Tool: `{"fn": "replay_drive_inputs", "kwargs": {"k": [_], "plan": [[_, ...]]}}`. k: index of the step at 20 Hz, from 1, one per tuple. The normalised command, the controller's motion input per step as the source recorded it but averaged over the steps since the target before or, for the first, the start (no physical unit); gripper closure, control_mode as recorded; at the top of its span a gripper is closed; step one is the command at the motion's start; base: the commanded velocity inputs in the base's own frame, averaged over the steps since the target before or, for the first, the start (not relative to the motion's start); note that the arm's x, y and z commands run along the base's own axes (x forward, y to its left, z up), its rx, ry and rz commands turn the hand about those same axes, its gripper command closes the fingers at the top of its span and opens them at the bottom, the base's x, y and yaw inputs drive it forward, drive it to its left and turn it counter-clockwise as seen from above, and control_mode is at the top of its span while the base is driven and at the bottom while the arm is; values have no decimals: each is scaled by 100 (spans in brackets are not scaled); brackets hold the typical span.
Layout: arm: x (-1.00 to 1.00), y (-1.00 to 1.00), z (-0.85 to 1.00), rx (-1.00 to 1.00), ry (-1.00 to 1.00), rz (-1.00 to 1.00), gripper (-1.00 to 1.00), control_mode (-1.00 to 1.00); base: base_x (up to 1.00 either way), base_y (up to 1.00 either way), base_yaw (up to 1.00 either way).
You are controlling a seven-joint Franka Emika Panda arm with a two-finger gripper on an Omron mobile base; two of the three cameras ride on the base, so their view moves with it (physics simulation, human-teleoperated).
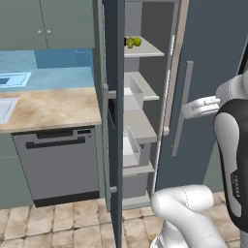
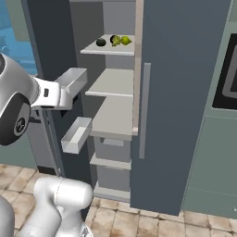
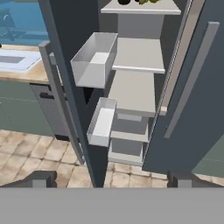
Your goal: Take the broccoli and eggplant from the second highest rack and move them to the highest rack where the squash and pear are located, to maximize freezer space. Close the freezer door after rearranging.
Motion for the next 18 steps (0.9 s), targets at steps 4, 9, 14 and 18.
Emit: {"fn": "replay_drive_inputs", "kwargs": {"k": [4, 9, 14, 18], "plan": [[0, 0, 0, 0, 0, 0, -100, 100, -1, 2, 0], [-3, 60, 0, -6, -2, 0, -100, -100, 0, 0, 0], [0, 92, 13, -13, 0, 0, -100, -100, 0, 0, 0], [7, 73, 10, -11, 0, 0, -100, -100, 0, 0, 0]]}}
